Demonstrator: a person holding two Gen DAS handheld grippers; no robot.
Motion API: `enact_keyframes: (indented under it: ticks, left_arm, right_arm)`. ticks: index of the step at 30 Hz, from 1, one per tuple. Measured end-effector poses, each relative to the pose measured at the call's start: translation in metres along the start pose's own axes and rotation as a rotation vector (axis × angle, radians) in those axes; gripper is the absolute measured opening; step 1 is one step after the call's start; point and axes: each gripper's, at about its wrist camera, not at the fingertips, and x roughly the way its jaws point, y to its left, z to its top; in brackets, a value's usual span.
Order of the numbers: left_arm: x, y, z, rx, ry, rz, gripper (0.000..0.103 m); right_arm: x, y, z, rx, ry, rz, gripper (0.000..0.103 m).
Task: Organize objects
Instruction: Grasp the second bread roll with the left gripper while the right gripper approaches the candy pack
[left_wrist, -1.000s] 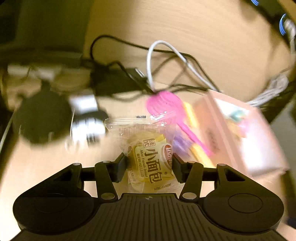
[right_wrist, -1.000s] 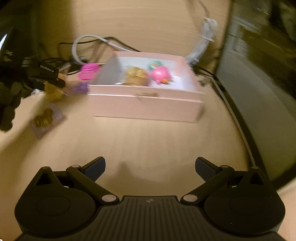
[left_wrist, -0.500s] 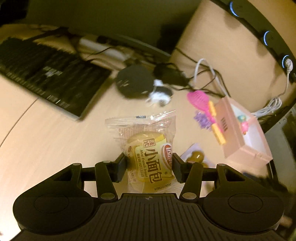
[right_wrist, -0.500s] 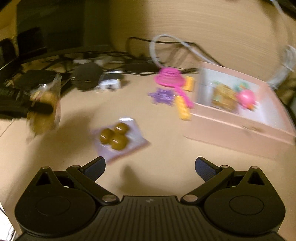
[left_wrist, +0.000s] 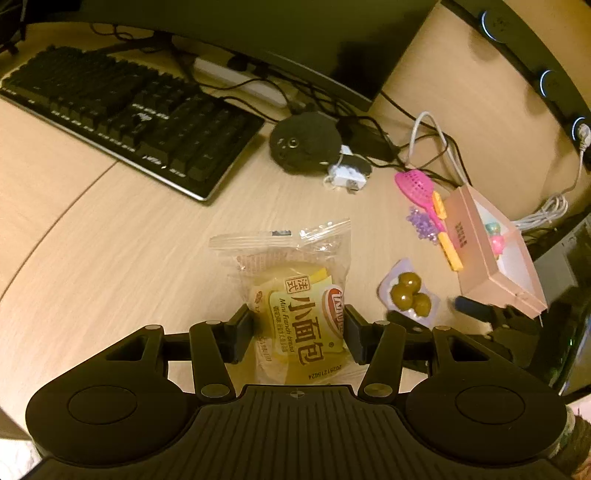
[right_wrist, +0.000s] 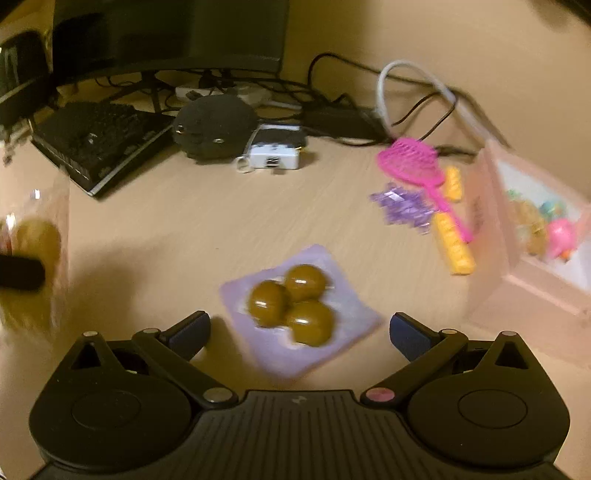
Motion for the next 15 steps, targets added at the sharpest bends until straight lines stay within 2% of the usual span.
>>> enact_keyframes:
  ticks: [4,6,9,10,15]
  left_arm:
    - [0.01,-0.01,0.001,0.02,0.017,-0.034,0.056]
    - [0.014,-0.014,-0.001,0.028,0.03,-0.05,0.056]
    - [0.017,-0.017,-0.002,0.036,0.047,-0.06,0.056]
    - [0.017,-0.017,-0.003,0.039,0.05,-0.06,0.056]
    - [0.01,-0.013,-0.006,0.043,0.055,-0.045,0.056]
  right_arm:
    - [-0.006,-0.028,-0.01,0.06,0.007,-0.084,0.103]
    - [-0.011,-0.045,-0.014,0.14,0.026,-0.047,0.103]
    - [-0.012,-0.062,-0.016,0.298,0.073,0.057,0.103]
    - [-0.012,-0.062,-0.016,0.327,0.063,0.051,0.103]
    - [0.001,-0.043,-0.002,0.315,0.045,0.059,0.103]
